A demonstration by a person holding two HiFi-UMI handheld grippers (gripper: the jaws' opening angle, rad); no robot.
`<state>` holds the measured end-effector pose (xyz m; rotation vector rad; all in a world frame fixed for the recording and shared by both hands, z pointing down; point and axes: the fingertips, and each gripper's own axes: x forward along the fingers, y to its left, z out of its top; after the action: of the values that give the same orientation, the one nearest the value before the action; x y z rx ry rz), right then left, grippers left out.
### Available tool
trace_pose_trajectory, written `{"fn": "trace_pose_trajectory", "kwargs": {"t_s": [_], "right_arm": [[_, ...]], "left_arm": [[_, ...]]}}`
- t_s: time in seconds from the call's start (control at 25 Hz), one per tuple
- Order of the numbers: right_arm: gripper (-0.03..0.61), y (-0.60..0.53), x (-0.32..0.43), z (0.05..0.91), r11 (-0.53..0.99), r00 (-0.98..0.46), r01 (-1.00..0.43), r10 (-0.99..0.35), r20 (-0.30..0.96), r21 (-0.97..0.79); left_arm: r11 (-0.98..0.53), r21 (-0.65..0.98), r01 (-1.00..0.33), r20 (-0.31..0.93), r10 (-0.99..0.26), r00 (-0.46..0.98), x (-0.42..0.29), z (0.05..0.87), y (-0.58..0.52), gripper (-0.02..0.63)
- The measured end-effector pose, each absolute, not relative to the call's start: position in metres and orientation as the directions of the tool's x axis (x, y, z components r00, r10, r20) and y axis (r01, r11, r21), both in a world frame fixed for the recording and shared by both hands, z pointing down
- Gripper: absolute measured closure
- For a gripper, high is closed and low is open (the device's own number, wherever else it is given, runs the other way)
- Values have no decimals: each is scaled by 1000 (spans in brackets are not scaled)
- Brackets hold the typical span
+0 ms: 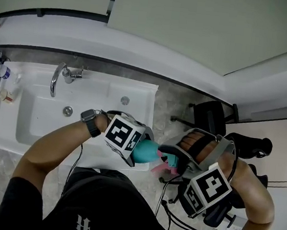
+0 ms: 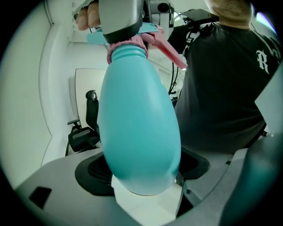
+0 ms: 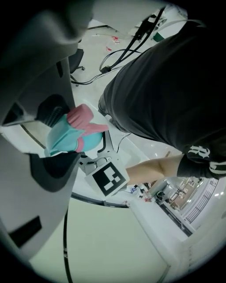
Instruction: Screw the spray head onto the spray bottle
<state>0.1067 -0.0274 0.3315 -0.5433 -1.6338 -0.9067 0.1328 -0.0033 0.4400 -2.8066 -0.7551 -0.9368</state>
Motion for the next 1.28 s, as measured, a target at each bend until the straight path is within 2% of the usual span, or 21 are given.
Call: {"fn": "trace_pose_trajectory", "kwargs": {"t_s": [0.2,0.32,0.4,0.52,0.64,0.76,0.84,0.88,0.92,1.04,1.16,1.24,1.28], "right_arm": [[446,-47,106,341,710,-192,673,-104,976,208],[448,-62,109,352,840,-95,528,-83,992,120],[448,-72,111,357,934,-32,355,-33,999,43],[449,-89,114,364,997,-2,-17,80,997,-80],[449,-91,117,374,898,-24,-372,246,969,-237],[448,-90,111,379,761,-133,-541,343,930,-358],[423,-90,105,375,755,-198,-544,308,930,-366],[351,-89,103,371,778,-216,-519,282,935,-354],[324,-88,101,366,803,-229,-486,262,937,-344],[301,-89,94,341,857,-295,-395,222,929,-331],[301,-94,80,288,934,-465,-232,138,875,-271],[302,-88,75,250,992,-556,-51,64,829,-111],[302,-84,79,244,1000,-548,28,24,836,-10]], "left_arm": [[-939,-7,345,705,240,667,127,453,-37,193],[-968,-33,249,790,127,600,119,463,-59,193],[-978,-61,201,828,63,558,116,467,-69,193],[-986,-124,113,861,-50,506,112,472,-85,195],[-975,-189,113,888,-121,444,107,479,-91,195],[-976,-184,116,887,-114,448,104,484,-88,195],[-977,-179,113,876,-105,472,105,483,-88,195],[-976,-180,122,870,-100,484,105,482,-88,195],[-975,-181,133,864,-93,496,106,481,-88,195],[-971,-167,170,834,-47,549,108,476,-85,195],[-971,-112,213,773,50,633,110,465,-72,195],[-969,-75,235,729,108,676,110,454,-65,195],[-968,-64,242,713,125,690,110,450,-63,195]]}}
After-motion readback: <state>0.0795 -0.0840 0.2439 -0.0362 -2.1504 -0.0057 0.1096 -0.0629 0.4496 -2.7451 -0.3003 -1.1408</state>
